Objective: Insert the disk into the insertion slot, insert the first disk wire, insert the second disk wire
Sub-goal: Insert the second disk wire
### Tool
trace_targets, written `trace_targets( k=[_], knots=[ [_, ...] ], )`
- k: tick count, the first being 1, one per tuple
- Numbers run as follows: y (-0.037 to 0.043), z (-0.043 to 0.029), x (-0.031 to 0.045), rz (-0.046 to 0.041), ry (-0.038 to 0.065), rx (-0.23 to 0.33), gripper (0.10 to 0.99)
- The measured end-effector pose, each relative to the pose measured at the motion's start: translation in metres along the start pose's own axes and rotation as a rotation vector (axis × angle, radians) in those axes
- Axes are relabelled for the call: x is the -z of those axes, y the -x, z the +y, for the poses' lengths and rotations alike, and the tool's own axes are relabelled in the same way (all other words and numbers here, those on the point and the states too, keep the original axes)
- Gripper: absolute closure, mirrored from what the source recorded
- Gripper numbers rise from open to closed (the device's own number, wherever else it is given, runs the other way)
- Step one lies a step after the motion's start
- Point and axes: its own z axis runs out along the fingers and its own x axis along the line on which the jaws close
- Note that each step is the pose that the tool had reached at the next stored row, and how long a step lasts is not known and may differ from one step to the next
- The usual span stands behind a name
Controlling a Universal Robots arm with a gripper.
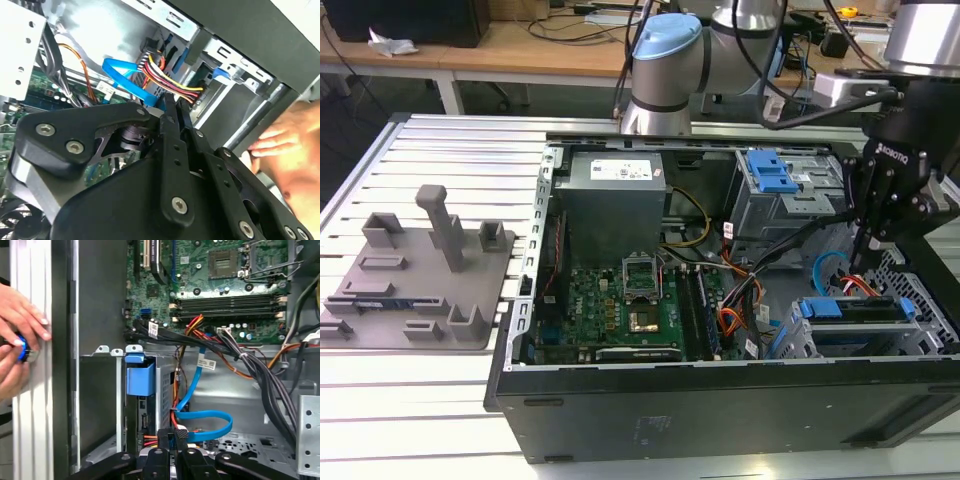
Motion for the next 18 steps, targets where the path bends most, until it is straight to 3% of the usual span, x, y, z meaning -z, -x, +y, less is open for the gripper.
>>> trace_targets(
  k=[3,4,5,6,11,16,18],
  knots=[
    [-0.0058,0.0001,-0.0017,-0.0361,0.0,0.0,0.925],
    [-0.0085,0.0001,-0.0025,-0.056,0.0,-0.001,0.925],
    [-0.0129,0.0002,-0.0038,-0.0824,-0.001,-0.001,0.925],
    [-0.015,0.0003,-0.0044,-0.0933,-0.001,-0.001,0.925],
    [-0.026,0.0013,-0.0074,-0.1209,-0.001,-0.001,0.925],
    [-0.0332,0.0083,-0.0078,-0.1463,-0.001,-0.002,0.925],
    [-0.0393,0.0084,-0.0096,-0.1814,-0.003,-0.002,0.925]
  ],
)
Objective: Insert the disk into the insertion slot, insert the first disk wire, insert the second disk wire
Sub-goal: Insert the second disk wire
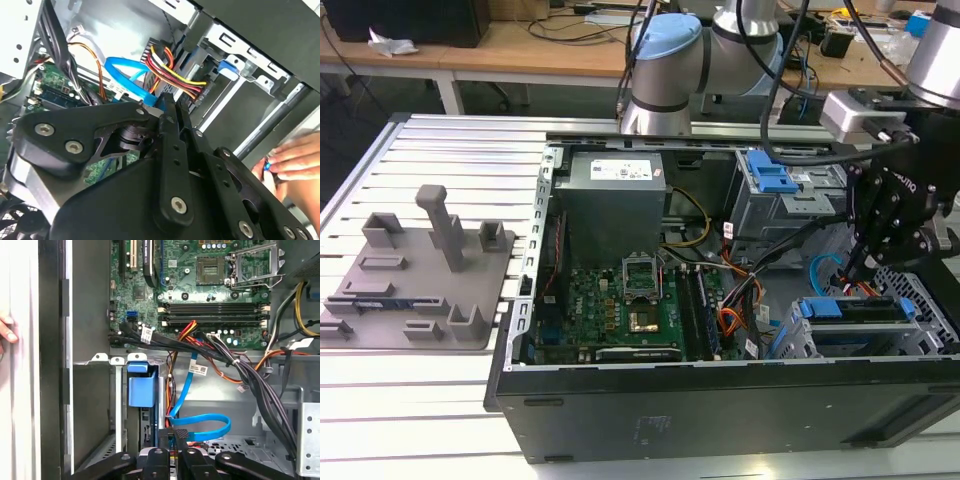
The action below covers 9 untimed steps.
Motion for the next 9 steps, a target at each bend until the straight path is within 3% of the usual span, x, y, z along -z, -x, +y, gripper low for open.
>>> trace_targets(
  k=[1,3,7,8,9],
  knots=[
    [-0.0015,0.0,-0.0002,-0.012,-0.001,0.0,0.925],
    [-0.008,0.0001,-0.0006,-0.0504,-0.002,-0.001,0.925],
    [-0.0208,0.0001,-0.0009,-0.0612,-0.002,-0.001,0.925],
    [-0.0223,0.0001,-0.001,-0.068,-0.002,-0.001,0.925],
    [-0.025,0.0002,-0.0013,-0.0824,-0.002,-0.001,0.925]
  ],
)
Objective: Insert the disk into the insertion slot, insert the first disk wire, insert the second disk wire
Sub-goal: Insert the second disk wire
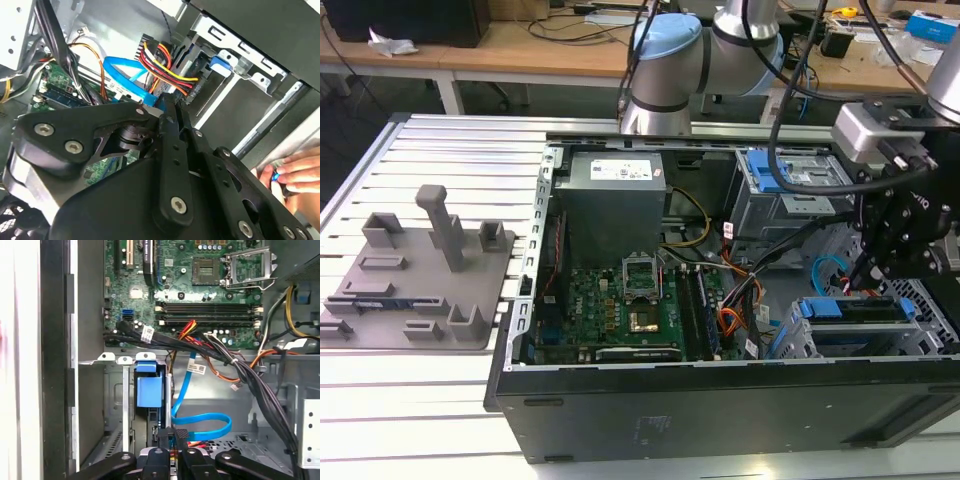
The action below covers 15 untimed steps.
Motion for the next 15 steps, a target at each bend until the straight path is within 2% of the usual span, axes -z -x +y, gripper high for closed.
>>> trace_targets(
  k=[1,2,15],
  knots=[
    [-0.0039,0.0,-0.0001,-0.0395,0.0,0.0,0.925],
    [-0.0068,0.0001,-0.0002,-0.0584,-0.001,-0.001,0.925],
    [-0.0079,0.0001,-0.0002,-0.0598,-0.001,-0.001,0.925]
  ],
)
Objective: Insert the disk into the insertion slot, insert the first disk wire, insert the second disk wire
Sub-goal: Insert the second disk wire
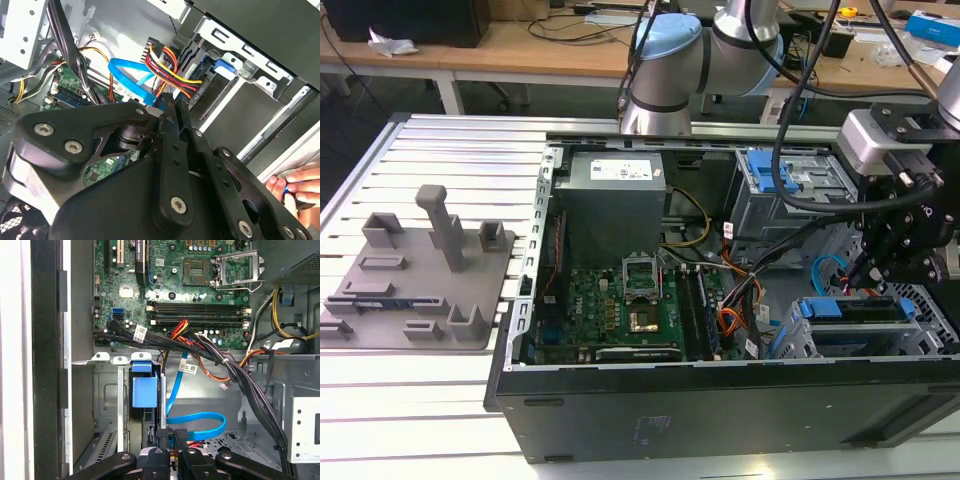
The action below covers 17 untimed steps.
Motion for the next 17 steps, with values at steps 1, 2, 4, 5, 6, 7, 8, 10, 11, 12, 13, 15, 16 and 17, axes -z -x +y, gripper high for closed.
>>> trace_targets(
  k=[1,2,4,5,6,7,8,10,11,12,13,15,16,17],
  knots=[
    [0.0,-0.0001,0.0,0.0,0.0,-0.002,0.925],
    [-0.0001,-0.0003,0.0,0.0,0.0,-0.004,0.925],
    [-0.0007,-0.0017,0.0,0.0003,-0.001,-0.015,0.925],
    [-0.0013,-0.0017,0.0,0.0003,-0.001,-0.021,0.925],
    [-0.002,-0.0017,0.0001,0.0004,-0.001,-0.027,0.925],
    [-0.0028,-0.0018,0.0,0.0005,-0.002,-0.038,0.925],
    [-0.0032,-0.0018,0.0001,0.0006,-0.002,-0.045,0.925],
    [-0.004,-0.0017,0.0,0.0007,-0.002,-0.055,0.925],
    [-0.004,-0.0017,0.0,0.0008,-0.002,-0.056,0.925],
    [-0.0041,-0.0017,0.0001,0.0008,-0.002,-0.056,0.925],
    [-0.0041,-0.0017,0.0001,0.0008,-0.002,-0.056,0.925],
    [-0.0047,-0.0017,0.0001,0.0008,-0.002,-0.056,0.925],
    [-0.0057,-0.0017,0.0001,0.0008,-0.002,-0.056,0.925],
    [-0.0072,-0.0017,0.0001,0.0008,-0.002,-0.056,0.925]
  ],
)
